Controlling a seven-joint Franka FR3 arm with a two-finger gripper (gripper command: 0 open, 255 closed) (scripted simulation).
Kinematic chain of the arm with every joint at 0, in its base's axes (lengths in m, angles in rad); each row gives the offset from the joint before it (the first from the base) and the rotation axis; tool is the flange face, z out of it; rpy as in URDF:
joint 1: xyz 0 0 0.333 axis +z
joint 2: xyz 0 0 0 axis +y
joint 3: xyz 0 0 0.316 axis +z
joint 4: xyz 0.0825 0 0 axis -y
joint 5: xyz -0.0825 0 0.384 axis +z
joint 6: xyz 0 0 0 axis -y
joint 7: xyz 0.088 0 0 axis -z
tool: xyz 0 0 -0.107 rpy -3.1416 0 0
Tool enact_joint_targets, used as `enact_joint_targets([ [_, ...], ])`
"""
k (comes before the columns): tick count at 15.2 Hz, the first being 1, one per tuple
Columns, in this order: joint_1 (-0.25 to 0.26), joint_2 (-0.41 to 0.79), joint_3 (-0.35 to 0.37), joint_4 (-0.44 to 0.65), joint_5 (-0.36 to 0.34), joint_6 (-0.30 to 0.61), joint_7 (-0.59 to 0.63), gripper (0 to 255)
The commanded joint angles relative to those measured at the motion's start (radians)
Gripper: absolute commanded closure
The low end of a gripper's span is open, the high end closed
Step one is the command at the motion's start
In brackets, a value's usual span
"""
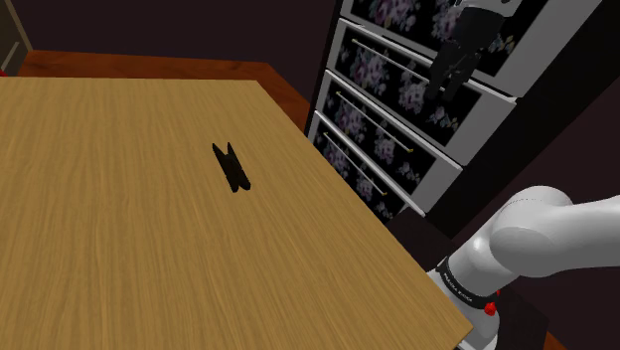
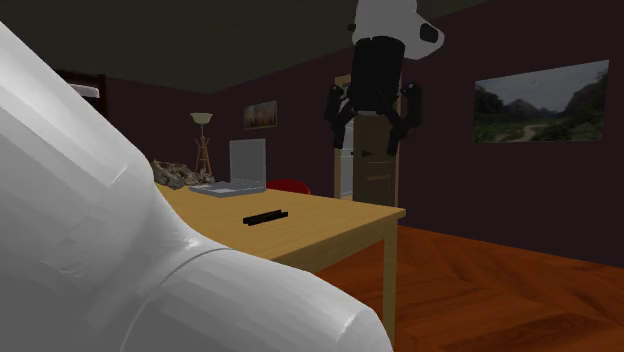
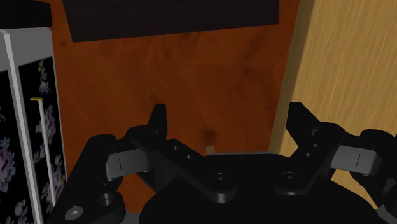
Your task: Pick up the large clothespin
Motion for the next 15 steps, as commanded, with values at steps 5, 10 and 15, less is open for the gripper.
enact_joint_targets([
  [5,0.022,0.034,0.084,-0.029,0.056,0.081,0.09,0],
  [10,0.049,0.106,0.187,-0.037,0.114,0.187,0.2,0],
  [15,0.07,0.211,0.289,-0.012,0.151,0.294,0.308,0],
])
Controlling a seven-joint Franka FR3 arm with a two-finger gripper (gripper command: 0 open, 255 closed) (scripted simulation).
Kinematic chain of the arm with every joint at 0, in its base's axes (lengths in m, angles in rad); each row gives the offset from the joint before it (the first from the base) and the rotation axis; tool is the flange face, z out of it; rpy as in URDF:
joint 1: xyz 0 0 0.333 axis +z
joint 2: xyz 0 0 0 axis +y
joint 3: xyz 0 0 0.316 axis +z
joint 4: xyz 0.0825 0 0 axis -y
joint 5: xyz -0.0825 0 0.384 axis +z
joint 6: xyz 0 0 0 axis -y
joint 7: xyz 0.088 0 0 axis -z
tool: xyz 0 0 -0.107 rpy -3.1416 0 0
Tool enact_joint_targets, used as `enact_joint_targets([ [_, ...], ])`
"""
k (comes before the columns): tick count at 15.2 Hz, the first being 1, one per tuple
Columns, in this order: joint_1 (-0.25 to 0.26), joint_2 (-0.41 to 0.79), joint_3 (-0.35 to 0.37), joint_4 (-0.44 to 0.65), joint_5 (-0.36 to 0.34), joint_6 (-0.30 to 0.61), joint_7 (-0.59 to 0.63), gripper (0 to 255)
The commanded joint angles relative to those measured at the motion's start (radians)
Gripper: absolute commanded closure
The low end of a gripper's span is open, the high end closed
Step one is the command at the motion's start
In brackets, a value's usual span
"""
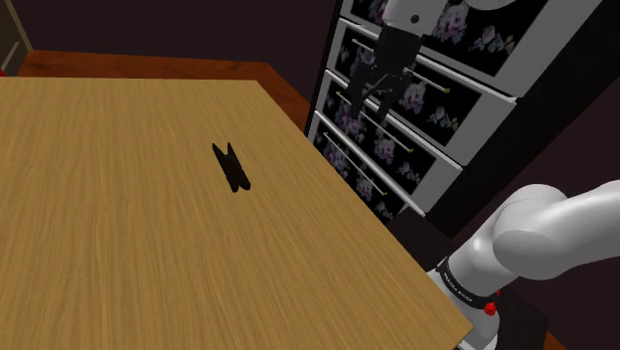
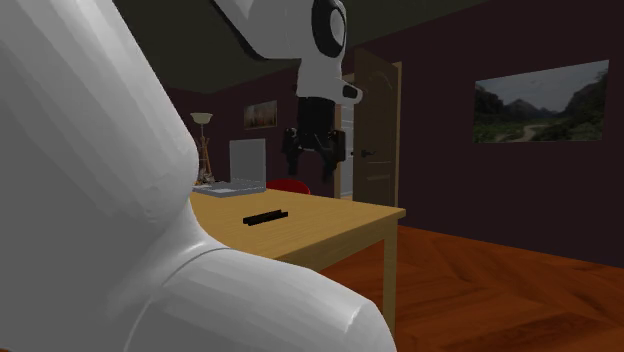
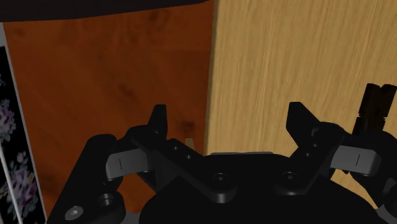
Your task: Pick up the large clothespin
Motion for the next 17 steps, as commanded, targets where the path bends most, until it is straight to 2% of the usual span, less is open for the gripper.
enact_joint_targets([
  [1,0.008,0.05,0.045,0.016,0.012,0.047,0.049,0],
  [9,0.023,0.284,0.2,0.135,-0.011,0.2,0.239,0],
  [13,0.032,0.427,0.268,0.225,-0.069,0.26,0.349,0],
  [17,0.055,0.585,0.32,0.339,-0.16,0.299,0.47,0],
])
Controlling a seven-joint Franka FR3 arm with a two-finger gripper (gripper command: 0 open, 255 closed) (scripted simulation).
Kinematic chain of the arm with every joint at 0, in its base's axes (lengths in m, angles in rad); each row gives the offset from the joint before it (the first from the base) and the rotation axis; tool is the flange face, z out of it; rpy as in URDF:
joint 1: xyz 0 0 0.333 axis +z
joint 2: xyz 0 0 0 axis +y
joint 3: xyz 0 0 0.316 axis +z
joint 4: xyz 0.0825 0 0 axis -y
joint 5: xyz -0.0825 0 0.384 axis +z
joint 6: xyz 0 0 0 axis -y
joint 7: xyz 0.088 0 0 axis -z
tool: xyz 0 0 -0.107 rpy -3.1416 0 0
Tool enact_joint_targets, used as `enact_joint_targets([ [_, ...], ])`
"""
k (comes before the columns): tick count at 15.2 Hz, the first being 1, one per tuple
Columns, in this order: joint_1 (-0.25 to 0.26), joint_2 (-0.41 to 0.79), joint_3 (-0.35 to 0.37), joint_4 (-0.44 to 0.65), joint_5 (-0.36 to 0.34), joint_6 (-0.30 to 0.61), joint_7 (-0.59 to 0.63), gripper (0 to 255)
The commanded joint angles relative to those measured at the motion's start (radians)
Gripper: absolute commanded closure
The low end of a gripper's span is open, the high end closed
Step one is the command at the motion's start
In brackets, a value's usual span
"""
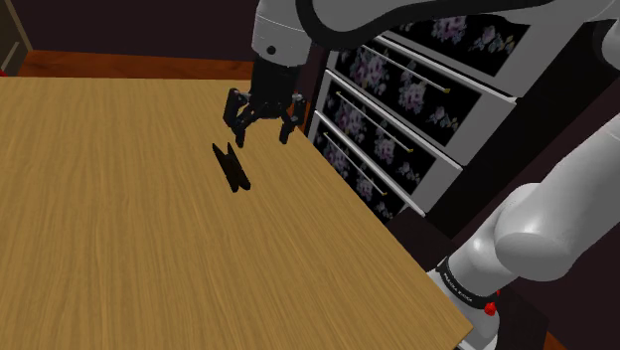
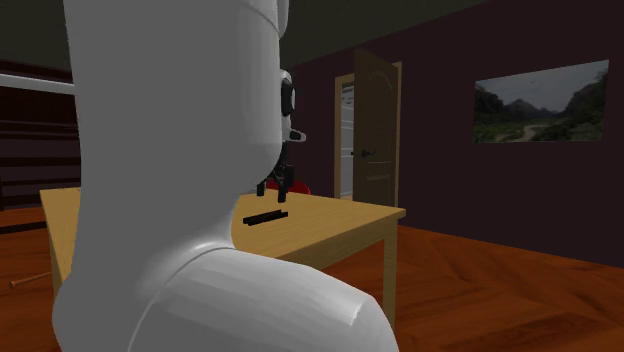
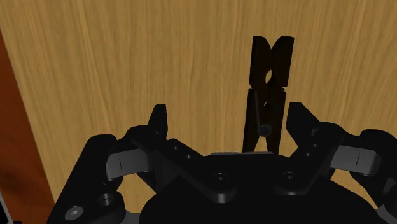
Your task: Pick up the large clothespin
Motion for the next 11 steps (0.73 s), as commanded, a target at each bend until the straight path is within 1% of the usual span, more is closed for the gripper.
enact_joint_targets([
  [1,0.016,0.097,0.024,0.074,-0.059,0.017,0.069,0],
  [3,0.041,0.182,0.035,0.144,-0.115,0.023,0.129,0],
  [4,0.046,0.191,0.034,0.152,-0.121,0.023,0.135,0],
  [11,0.052,0.222,0.029,0.084,-0.139,0.118,0.143,0],
])
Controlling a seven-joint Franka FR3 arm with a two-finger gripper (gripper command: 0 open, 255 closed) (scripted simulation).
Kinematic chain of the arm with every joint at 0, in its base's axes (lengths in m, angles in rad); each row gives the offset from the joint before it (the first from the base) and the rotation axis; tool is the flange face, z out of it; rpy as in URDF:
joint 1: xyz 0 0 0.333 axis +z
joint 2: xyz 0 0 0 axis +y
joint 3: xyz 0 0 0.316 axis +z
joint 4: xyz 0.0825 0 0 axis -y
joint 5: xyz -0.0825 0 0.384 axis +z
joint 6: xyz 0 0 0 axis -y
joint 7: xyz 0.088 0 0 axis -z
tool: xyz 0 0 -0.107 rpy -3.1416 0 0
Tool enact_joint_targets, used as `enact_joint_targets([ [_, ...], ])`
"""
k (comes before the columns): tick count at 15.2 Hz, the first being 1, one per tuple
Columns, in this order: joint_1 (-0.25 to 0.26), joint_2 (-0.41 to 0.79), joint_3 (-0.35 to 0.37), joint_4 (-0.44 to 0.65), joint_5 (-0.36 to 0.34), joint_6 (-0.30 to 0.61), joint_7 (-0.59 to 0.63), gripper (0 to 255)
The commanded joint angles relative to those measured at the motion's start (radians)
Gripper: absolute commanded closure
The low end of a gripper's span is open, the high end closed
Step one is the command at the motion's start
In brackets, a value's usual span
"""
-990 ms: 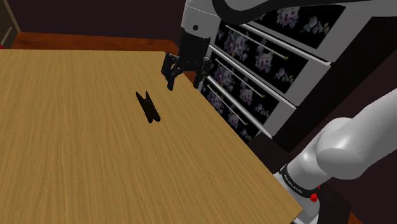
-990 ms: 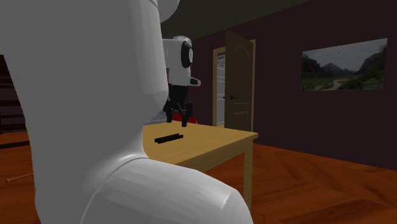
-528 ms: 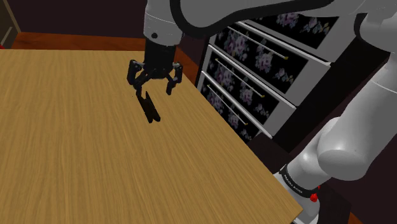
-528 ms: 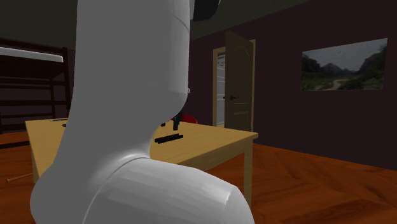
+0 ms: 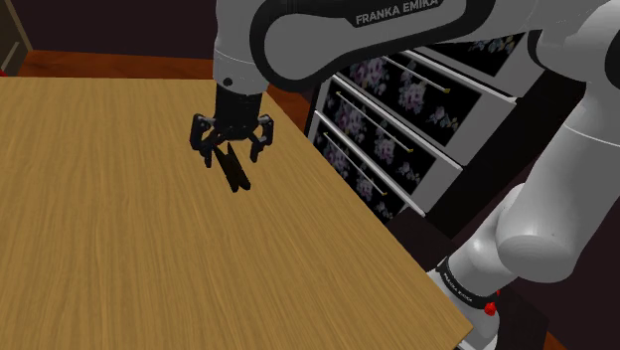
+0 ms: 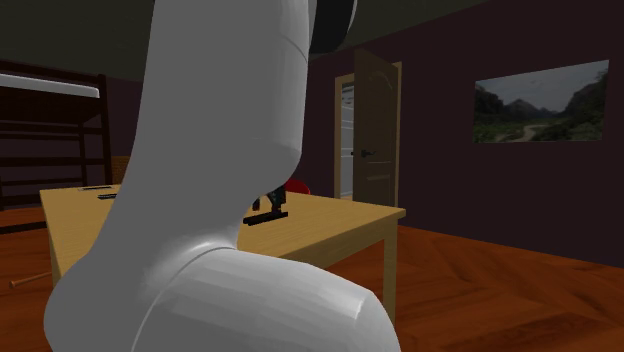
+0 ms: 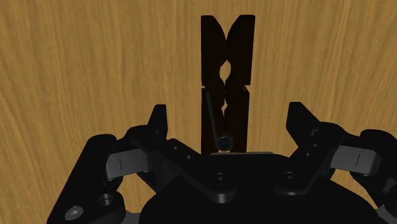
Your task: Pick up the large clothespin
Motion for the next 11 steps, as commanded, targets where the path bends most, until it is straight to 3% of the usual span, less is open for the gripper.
enact_joint_targets([
  [1,0.0,0.004,-0.001,-0.012,-0.002,0.016,0.001,0],
  [2,0.0,0.004,-0.001,-0.012,-0.002,0.016,0.001,0],
  [3,0.0,0.004,-0.001,-0.012,-0.003,0.016,0.0,255],
  [11,0.0,0.004,-0.001,-0.012,-0.002,0.016,0.0,255],
])
